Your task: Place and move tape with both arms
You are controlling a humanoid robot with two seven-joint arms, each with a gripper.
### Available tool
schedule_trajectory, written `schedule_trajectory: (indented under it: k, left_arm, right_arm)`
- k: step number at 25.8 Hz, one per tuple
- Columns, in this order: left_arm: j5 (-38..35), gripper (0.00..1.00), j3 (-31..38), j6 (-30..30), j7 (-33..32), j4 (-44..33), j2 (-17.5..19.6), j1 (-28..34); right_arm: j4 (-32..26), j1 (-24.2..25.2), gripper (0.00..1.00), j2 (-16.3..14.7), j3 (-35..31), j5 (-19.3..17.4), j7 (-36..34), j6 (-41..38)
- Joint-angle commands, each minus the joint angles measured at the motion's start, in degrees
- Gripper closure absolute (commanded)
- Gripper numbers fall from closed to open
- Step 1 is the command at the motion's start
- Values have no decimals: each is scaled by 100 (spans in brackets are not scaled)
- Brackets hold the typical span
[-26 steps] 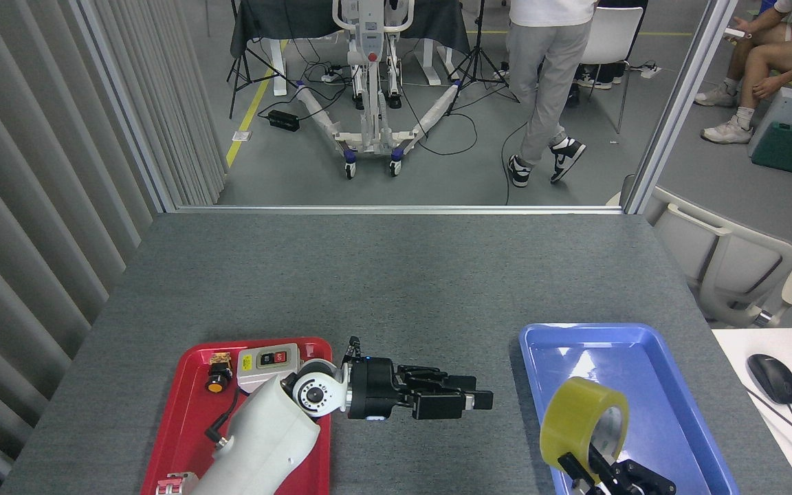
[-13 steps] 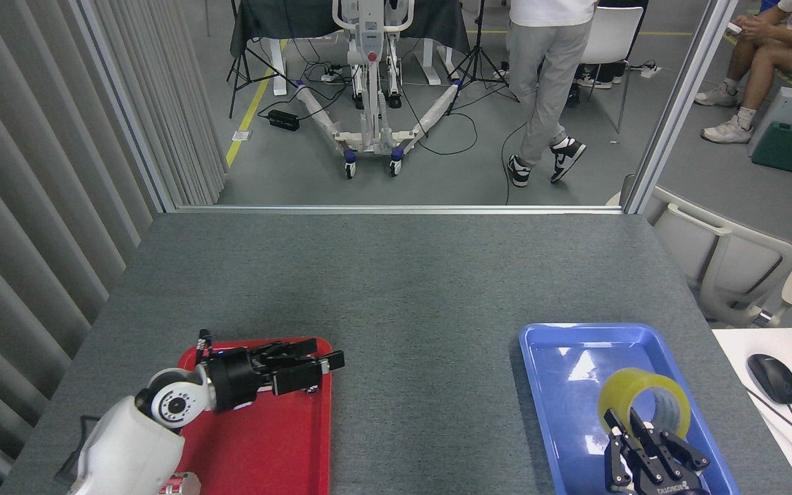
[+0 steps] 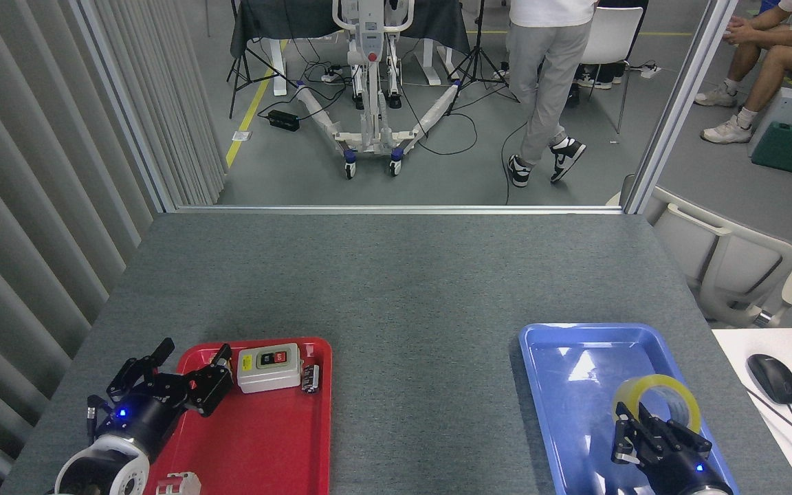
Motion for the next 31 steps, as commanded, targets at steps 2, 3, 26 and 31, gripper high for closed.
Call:
schedule_trajectory:
  k: [2, 3, 26, 31]
  left_arm:
    - [-240, 2, -246, 717, 787, -389, -58, 399]
    - [-372, 2, -246, 726, 892, -371, -41, 452]
    - [-487, 1, -369, 58, 1314, -161, 91, 821]
    - [-460, 0, -421, 49, 1314, -81, 91, 777]
  right_arm:
    - [23, -59, 0, 20, 79, 7, -392, 80]
    - [14, -41, 0, 29, 79, 25, -674, 18]
    - [-179, 205, 0, 170, 44, 51, -902, 941]
    - [-135, 179, 0, 143, 53, -2, -454, 1266]
